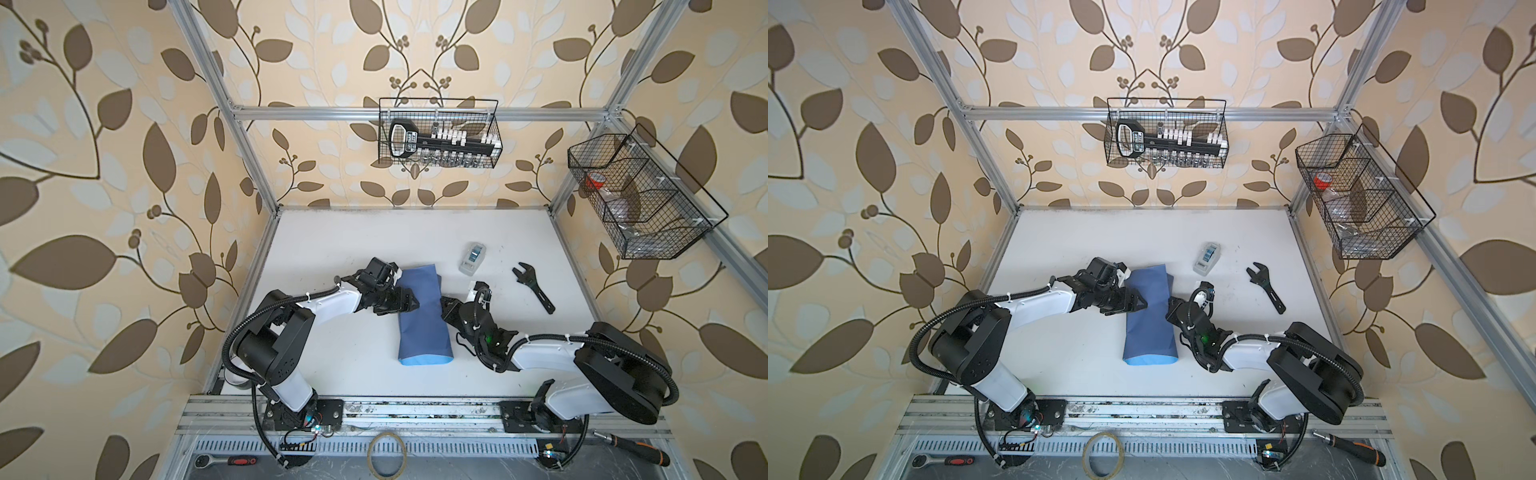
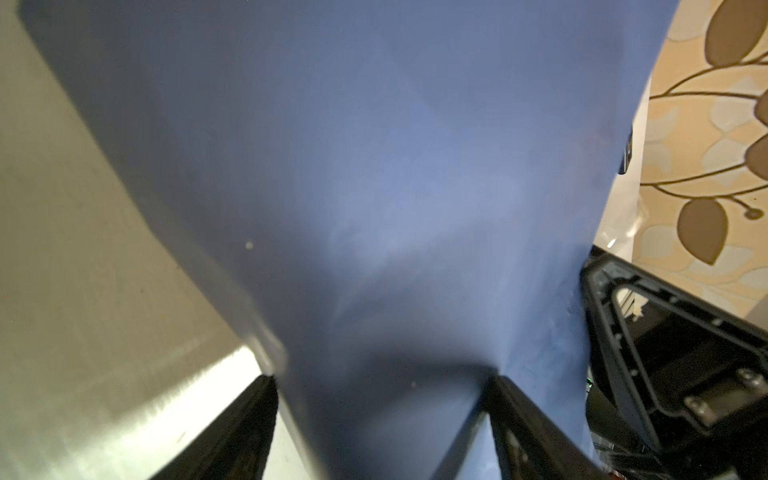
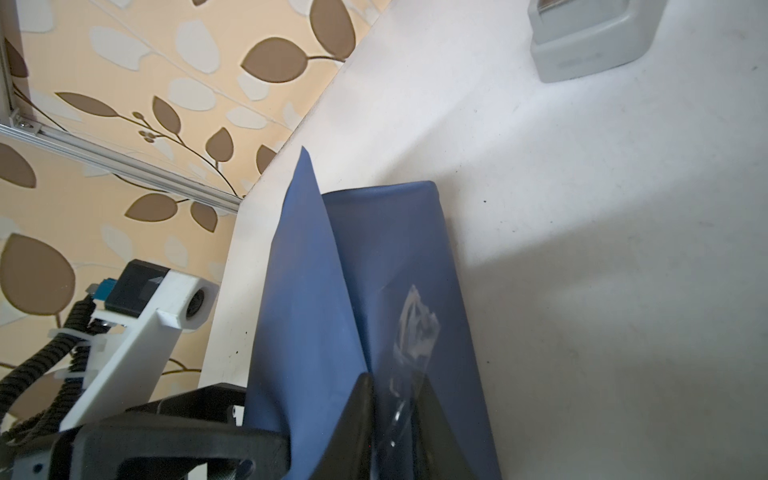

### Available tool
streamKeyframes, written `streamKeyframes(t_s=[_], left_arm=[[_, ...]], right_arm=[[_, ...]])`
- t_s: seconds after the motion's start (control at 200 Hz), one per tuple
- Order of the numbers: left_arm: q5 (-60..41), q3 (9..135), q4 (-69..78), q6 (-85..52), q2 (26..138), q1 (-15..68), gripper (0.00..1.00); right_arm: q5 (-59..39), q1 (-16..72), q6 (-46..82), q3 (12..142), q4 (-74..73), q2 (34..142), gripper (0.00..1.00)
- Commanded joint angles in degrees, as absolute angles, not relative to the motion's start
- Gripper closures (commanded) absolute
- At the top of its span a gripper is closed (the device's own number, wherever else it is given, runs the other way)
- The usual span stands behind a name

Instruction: Wrap the gift box in paper

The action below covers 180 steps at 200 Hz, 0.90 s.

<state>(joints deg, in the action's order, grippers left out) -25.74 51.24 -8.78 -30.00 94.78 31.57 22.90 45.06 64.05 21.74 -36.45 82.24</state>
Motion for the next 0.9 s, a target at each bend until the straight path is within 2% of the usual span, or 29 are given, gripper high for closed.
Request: streamKeyframes(t_s=[0.0, 0.21, 0.47, 0.685, 0.815, 0.895], left_arm=[[-12.2, 47.5, -16.5, -28.4, 101.3, 32.2, 0.19], [-12.3, 47.6, -16.4, -28.4, 101.4, 32.2, 0.19], [-12.2, 47.5, -16.3, -28.3, 101.6, 32.1, 0.19], [-12.3, 47.8, -16.5, -28.2, 101.7, 32.1, 0.19], [-12.2, 47.7, -16.4, -28.2, 101.8, 32.2, 0.19], [-12.2, 47.9, -16.5, -28.2, 102.0, 32.1, 0.19]], right_arm=[[21.5, 44.5, 63.2, 20.4, -34.2, 81.9, 0.76], [19.8, 43.8, 61.9, 20.7, -33.8, 81.4, 0.66], [15.7, 41.0, 59.2, 20.0, -31.7, 77.2, 0.45], [13.3, 37.7, 54.9, 19.4, -23.9, 68.9, 0.25], [14.4, 35.9, 46.5, 23.0, -10.3, 62.5, 0.25], [13.3, 35.9, 40.9, 28.6, -0.3, 62.7, 0.31]])
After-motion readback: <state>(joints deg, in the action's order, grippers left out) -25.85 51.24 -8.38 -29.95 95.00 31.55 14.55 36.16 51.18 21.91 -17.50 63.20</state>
